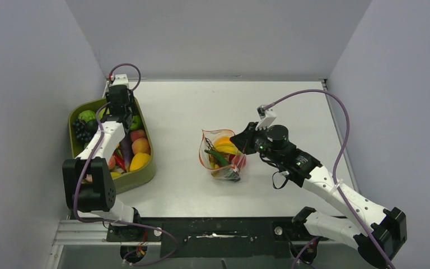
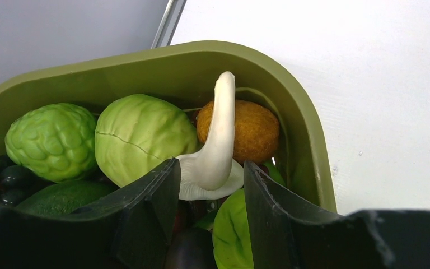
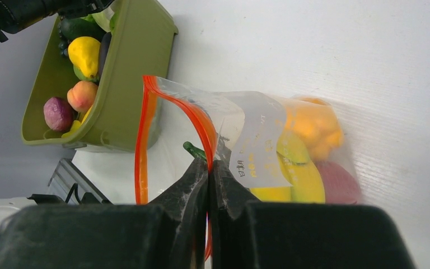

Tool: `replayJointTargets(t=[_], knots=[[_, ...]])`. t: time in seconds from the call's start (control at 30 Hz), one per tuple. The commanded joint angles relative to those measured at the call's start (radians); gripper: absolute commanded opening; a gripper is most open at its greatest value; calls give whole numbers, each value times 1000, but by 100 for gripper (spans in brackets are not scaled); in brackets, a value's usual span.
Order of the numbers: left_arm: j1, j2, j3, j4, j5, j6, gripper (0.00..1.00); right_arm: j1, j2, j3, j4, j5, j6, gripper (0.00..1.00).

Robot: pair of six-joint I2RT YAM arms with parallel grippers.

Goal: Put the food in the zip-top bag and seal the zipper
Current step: Pick up the fake vegetable from the bin.

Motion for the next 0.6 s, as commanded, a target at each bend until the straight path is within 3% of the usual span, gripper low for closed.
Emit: replayJointTargets(t=[0.0,0.2,0.57], knots=[[6,14,50,75,32,34,43,-5,-39,47,47,10,3,0],[6,37,45,94,41,46,35,-5,-49,41,45,16,8,0],[6,60,52,94,8,77,33,-5,-35,47,57,12,7,0]])
